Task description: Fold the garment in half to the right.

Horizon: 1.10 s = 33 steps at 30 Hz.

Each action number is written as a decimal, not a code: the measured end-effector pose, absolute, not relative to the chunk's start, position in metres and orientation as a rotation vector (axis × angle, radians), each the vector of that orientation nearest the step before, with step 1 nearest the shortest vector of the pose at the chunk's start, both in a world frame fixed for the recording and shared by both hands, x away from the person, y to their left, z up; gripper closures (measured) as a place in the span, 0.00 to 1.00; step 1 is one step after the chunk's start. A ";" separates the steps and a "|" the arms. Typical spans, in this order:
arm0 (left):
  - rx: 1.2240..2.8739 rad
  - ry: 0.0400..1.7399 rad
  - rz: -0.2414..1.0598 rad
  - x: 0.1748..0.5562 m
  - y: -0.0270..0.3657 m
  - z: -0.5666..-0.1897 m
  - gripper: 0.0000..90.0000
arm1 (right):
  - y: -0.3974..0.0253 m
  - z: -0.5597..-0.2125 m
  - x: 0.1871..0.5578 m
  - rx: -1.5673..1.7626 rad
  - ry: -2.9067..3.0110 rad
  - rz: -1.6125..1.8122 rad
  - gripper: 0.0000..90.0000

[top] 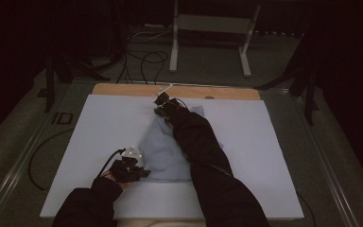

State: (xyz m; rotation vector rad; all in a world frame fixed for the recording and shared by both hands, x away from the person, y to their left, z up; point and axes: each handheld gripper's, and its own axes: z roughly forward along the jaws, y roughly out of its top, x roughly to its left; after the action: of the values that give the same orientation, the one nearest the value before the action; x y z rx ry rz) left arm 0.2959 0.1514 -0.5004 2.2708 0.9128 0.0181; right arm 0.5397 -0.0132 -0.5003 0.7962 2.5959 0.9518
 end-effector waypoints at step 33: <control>2.282 0.801 0.064 0.293 0.124 -0.465 0.94 | -0.057 -0.439 0.520 0.763 2.492 1.115 0.97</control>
State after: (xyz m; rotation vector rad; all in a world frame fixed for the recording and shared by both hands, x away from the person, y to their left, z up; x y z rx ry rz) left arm 0.2931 0.1238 -0.4652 2.2824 0.8007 0.0641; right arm 0.5202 -0.0574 -0.4388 0.7632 2.4916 1.1145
